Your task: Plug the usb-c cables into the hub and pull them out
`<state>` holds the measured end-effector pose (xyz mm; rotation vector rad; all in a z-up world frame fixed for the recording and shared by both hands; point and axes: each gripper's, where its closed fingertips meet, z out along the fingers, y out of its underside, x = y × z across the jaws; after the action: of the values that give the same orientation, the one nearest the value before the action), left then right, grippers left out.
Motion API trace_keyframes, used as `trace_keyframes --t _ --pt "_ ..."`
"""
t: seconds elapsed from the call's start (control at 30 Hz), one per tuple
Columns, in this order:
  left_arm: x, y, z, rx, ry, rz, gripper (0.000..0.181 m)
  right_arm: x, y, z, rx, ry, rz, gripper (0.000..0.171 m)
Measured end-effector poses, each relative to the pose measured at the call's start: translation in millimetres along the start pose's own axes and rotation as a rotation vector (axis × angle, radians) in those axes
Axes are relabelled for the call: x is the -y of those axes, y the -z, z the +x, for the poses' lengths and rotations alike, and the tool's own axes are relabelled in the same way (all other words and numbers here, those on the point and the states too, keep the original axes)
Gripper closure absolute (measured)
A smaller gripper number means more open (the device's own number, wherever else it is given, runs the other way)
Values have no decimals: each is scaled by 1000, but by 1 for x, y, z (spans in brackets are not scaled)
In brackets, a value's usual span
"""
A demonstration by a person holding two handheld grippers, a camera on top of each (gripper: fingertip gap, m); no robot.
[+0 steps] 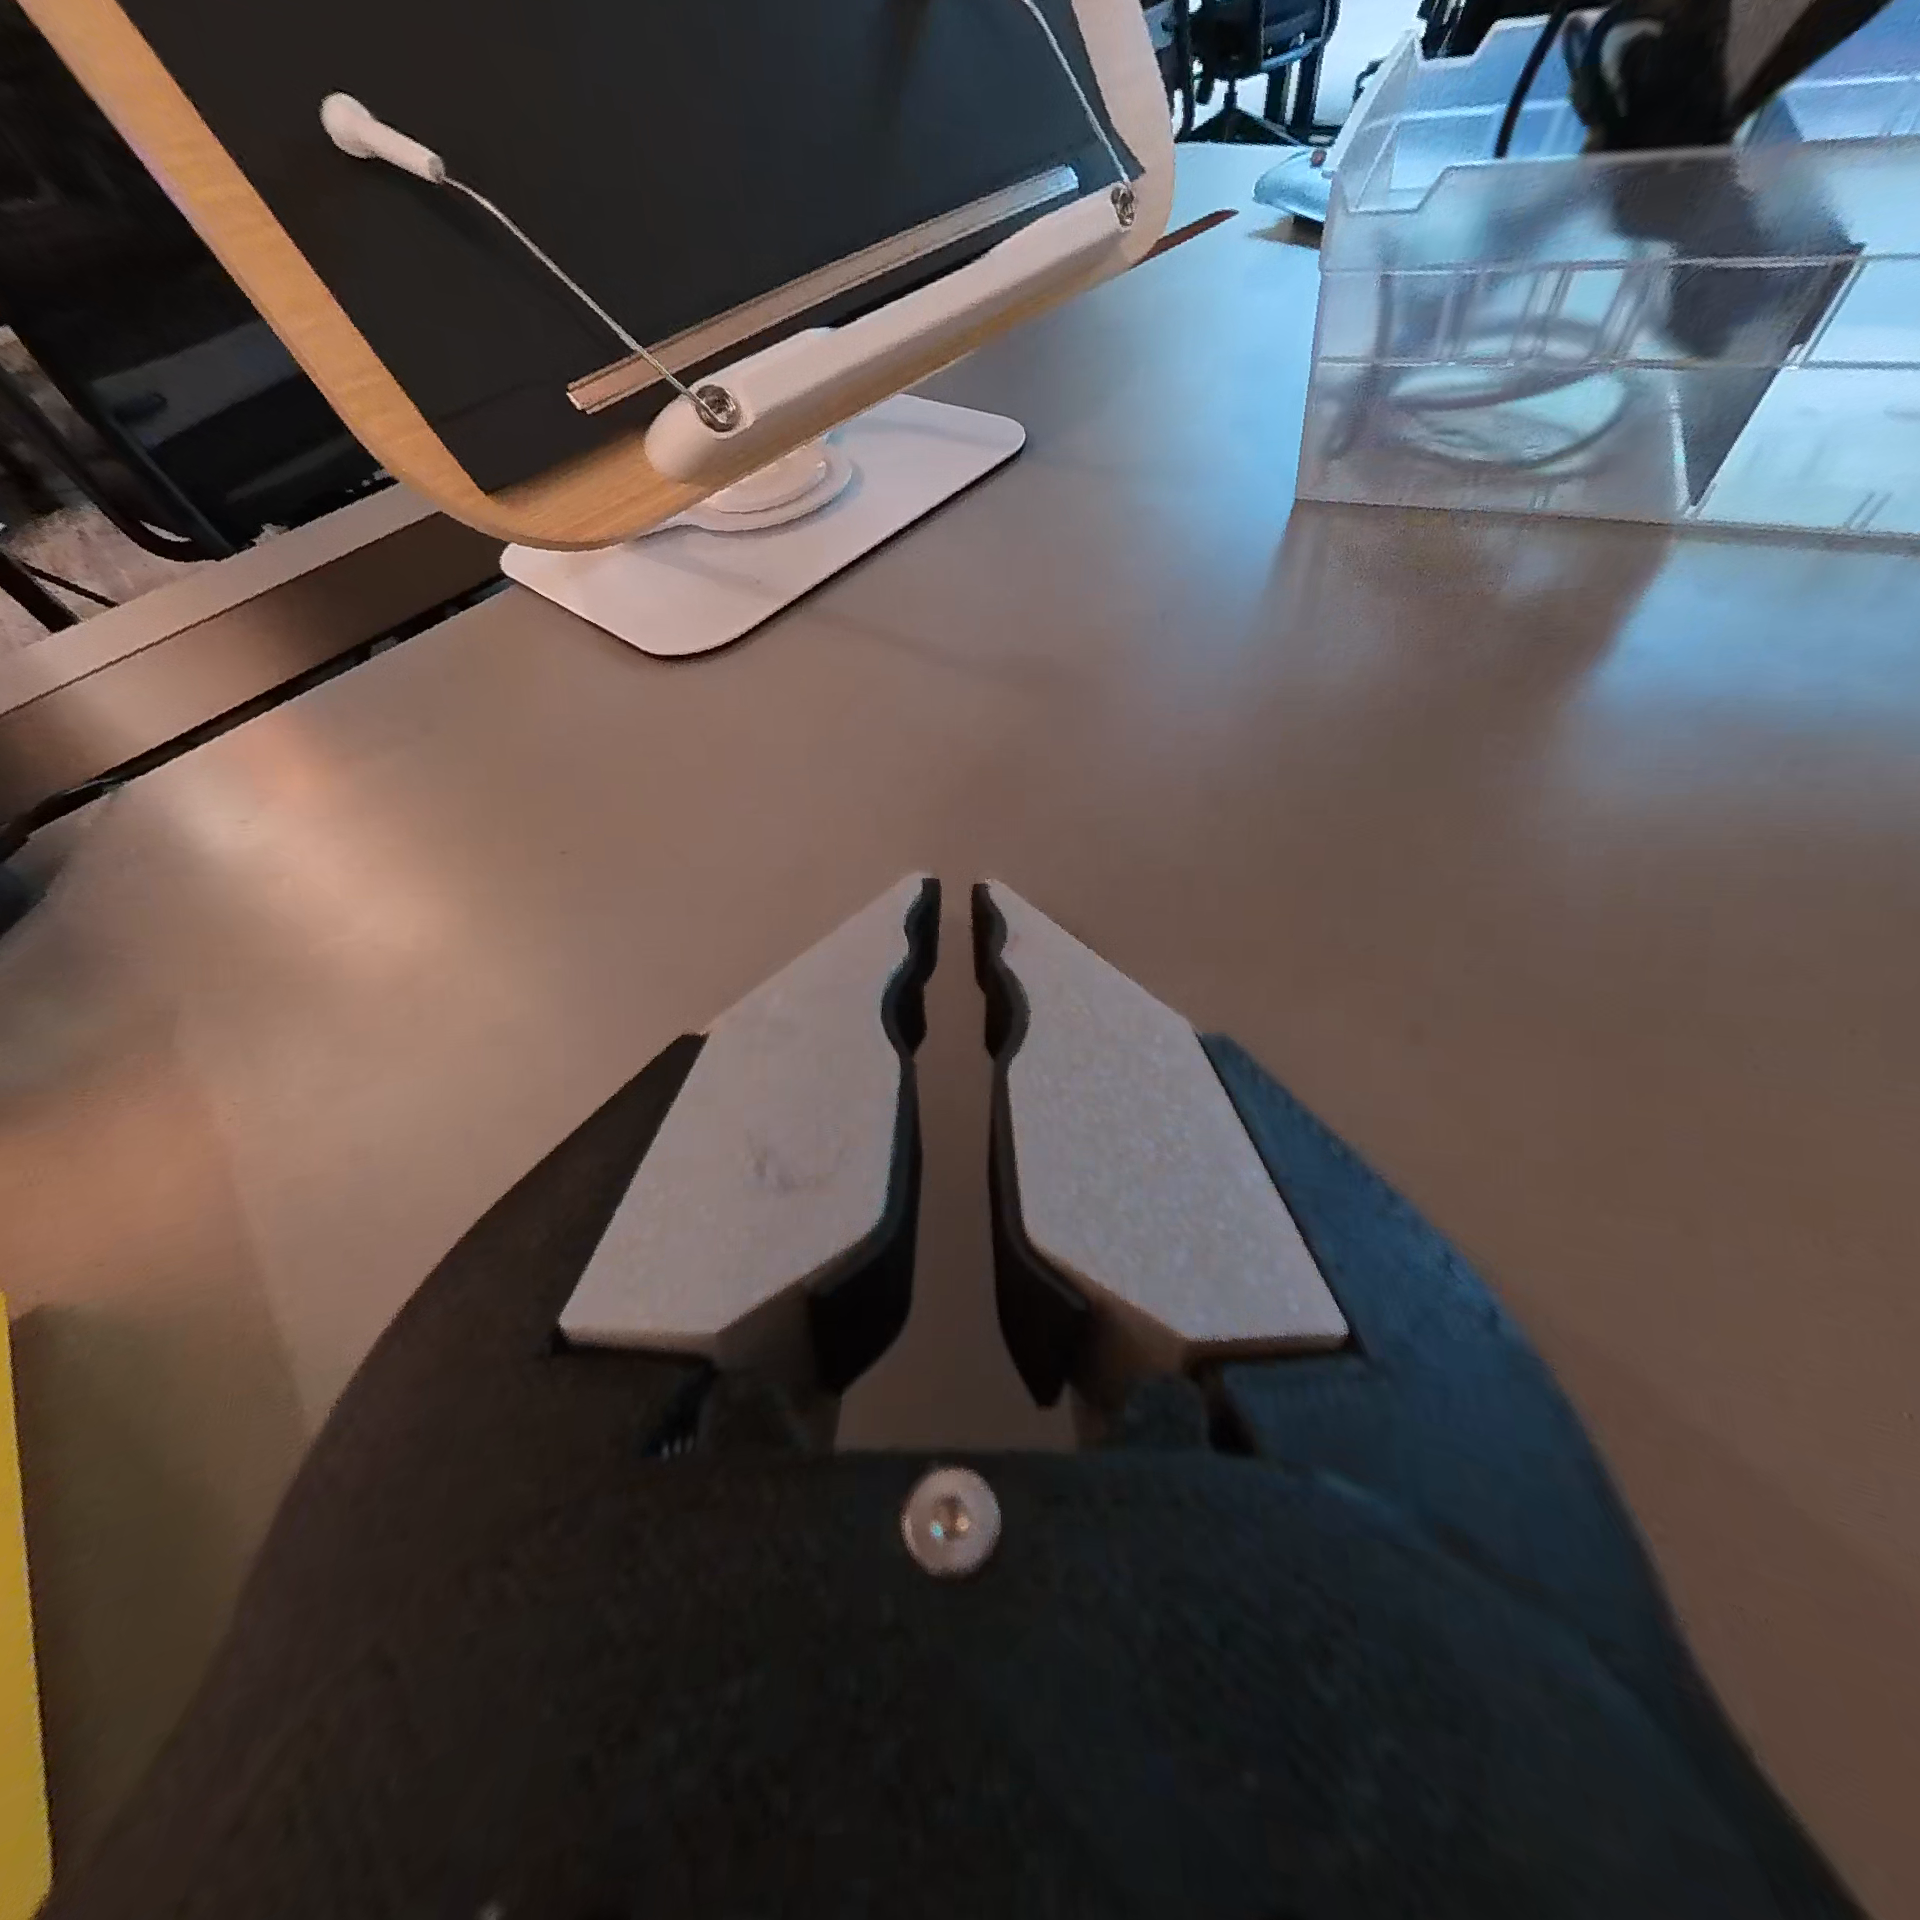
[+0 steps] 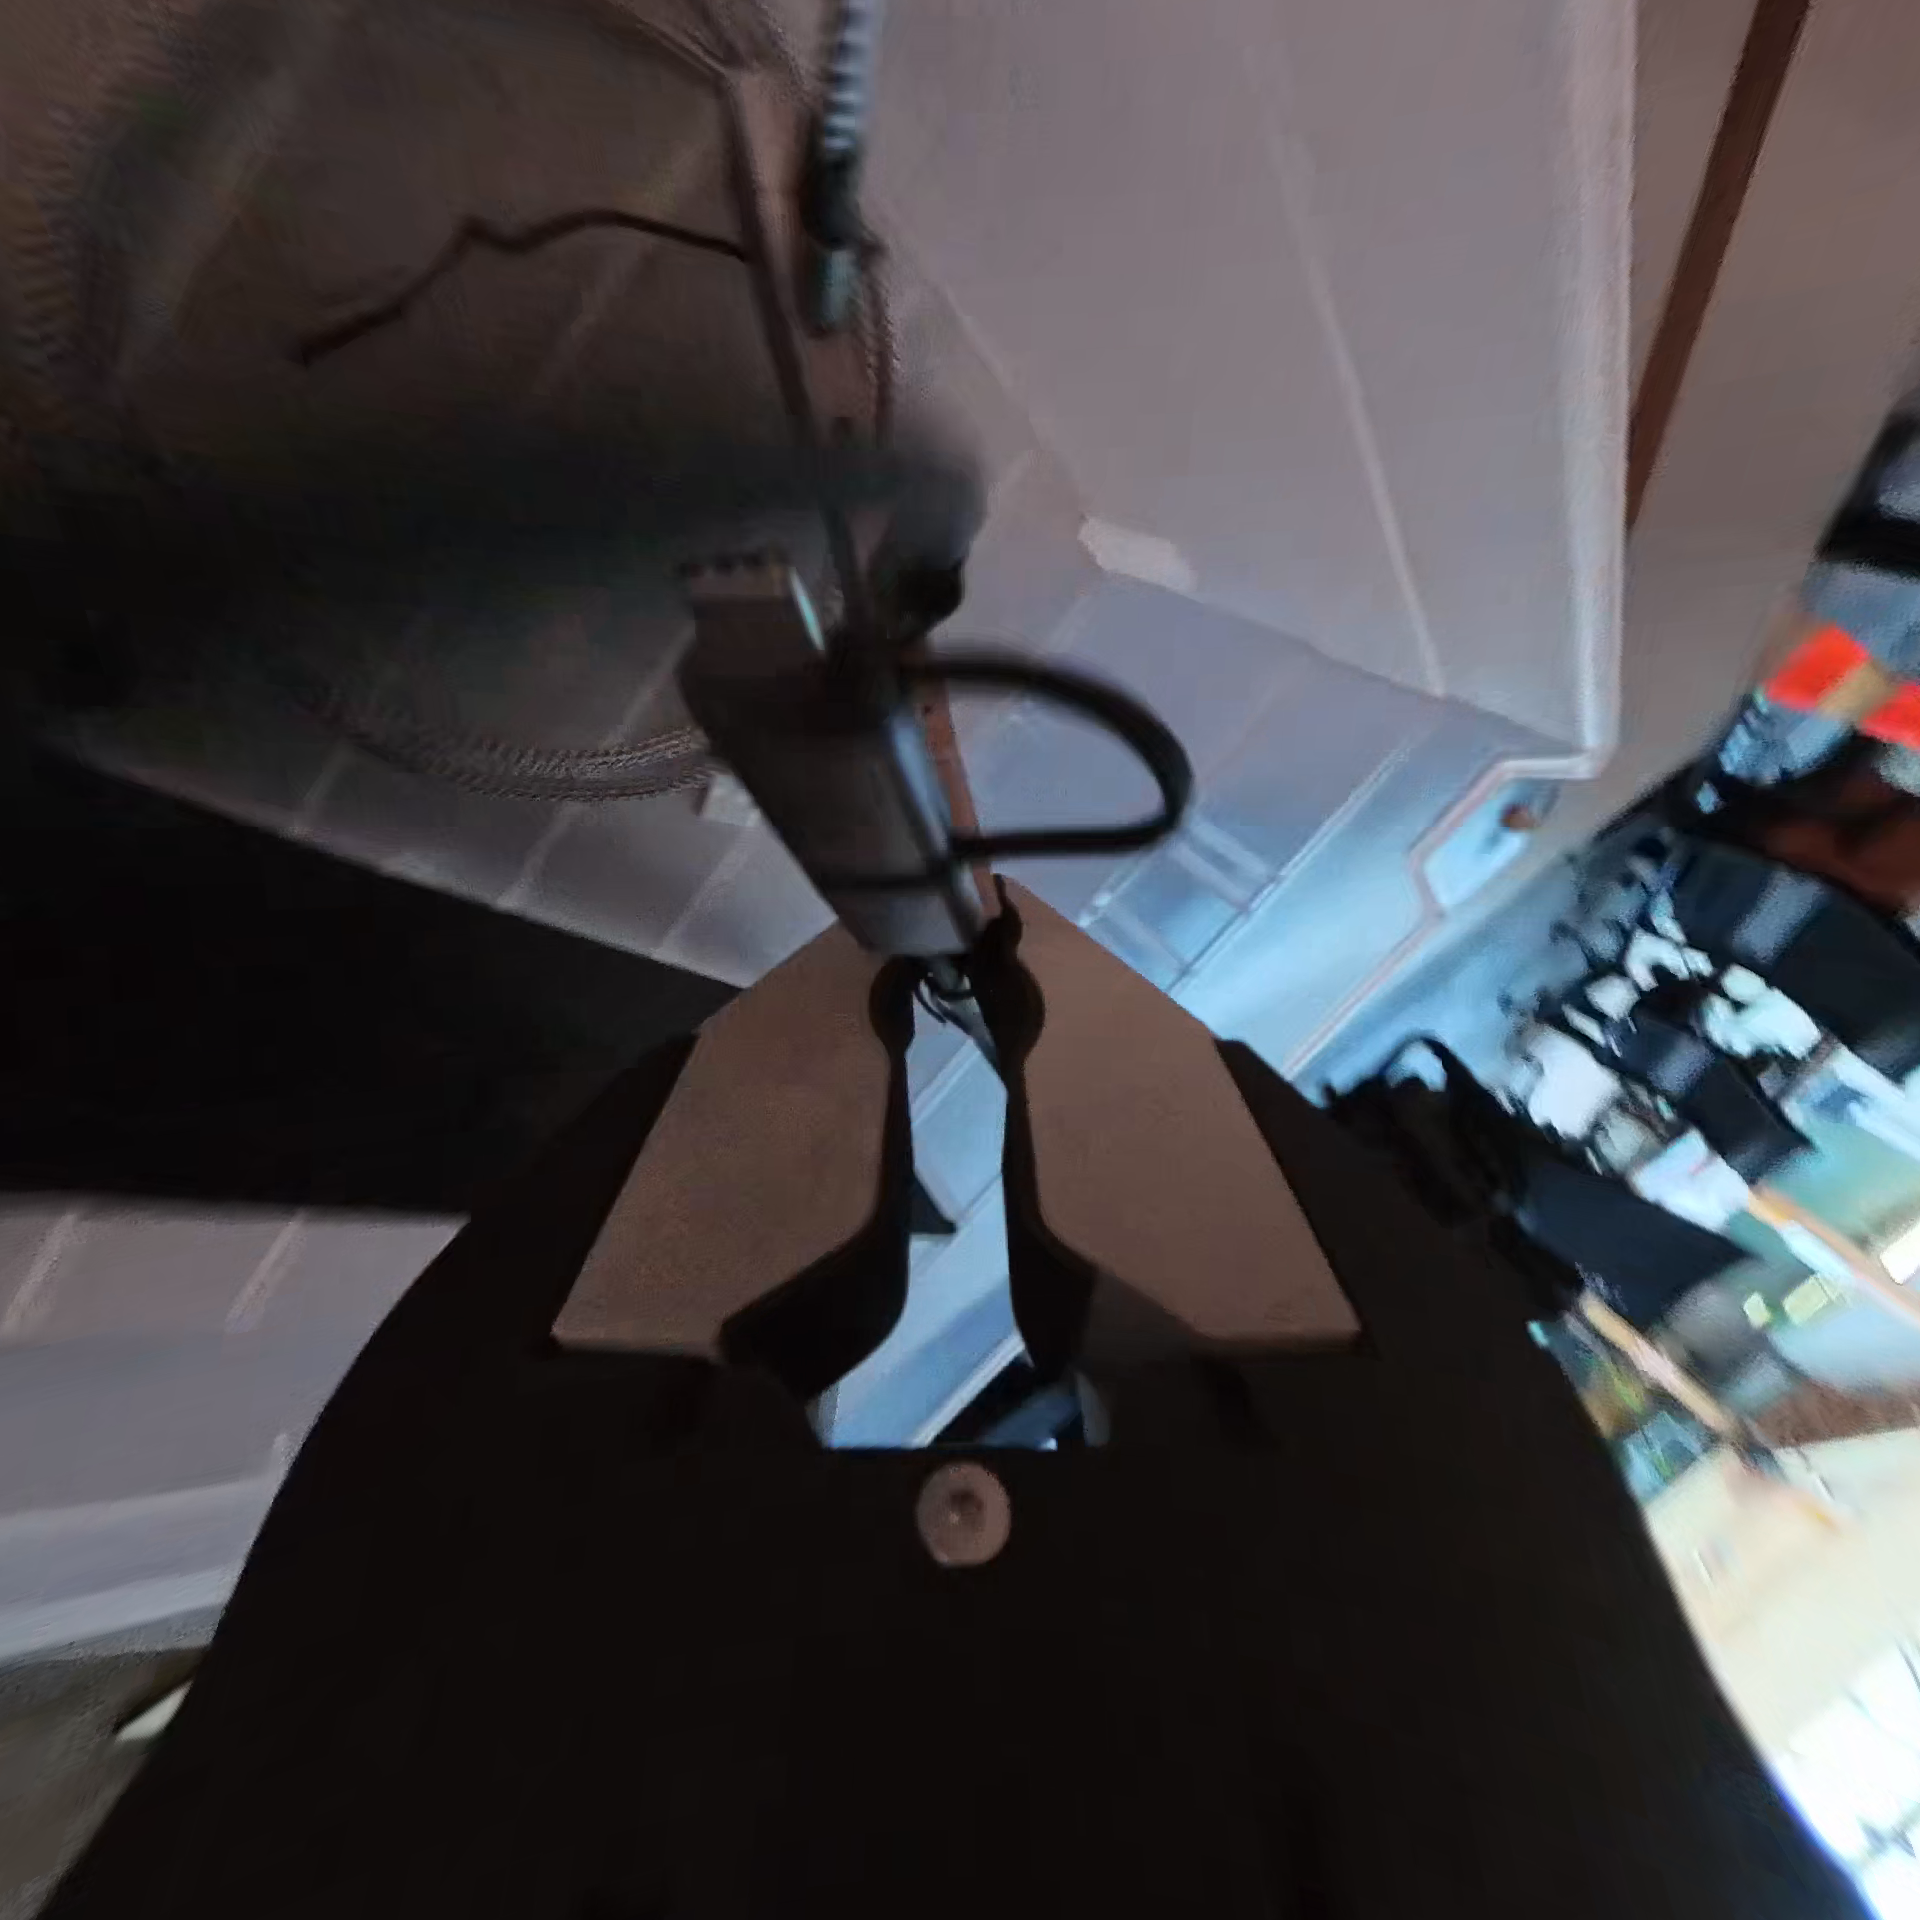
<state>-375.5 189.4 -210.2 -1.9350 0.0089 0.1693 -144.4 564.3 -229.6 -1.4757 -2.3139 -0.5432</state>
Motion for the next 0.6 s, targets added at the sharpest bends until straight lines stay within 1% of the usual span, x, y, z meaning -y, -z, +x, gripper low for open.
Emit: trace_keyframes --t 0.03,0.1,0.13,0.2,0.27,0.33,0.43,0.5,0.53,0.6 --pt "0 0 0 -1 -2 0 178 -1 -6 4 -18 -11 -57 161" --pt "0 0 0 -1 1 2 177 -1 -11 5 15 -56 -129 149" --pt "0 0 -1 -1 7 4 176 -2 -10 8 18 -82 -147 139" --pt "0 0 -2 -3 23 6 175 -4 0 15 34 -140 -130 125" --pt "-1 -1 -3 -5 35 -4 174 -5 19 22 42 -167 -72 122" --pt "-2 -2 -4 3 32 -17 174 -7 41 27 32 -173 2 130" --pt "-5 -5 -3 6 18 -39 174 -19 70 42 -10 -250 48 130" --pt "-4 -4 -2 13 1 -37 174 -25 89 57 -88 -317 69 131" --pt "-5 -3 -1 16 -10 -38 174 -20 101 61 -113 -345 114 131" --pt "-6 -2 -1 29 -36 -47 176 9 134 58 -134 -382 268 138"
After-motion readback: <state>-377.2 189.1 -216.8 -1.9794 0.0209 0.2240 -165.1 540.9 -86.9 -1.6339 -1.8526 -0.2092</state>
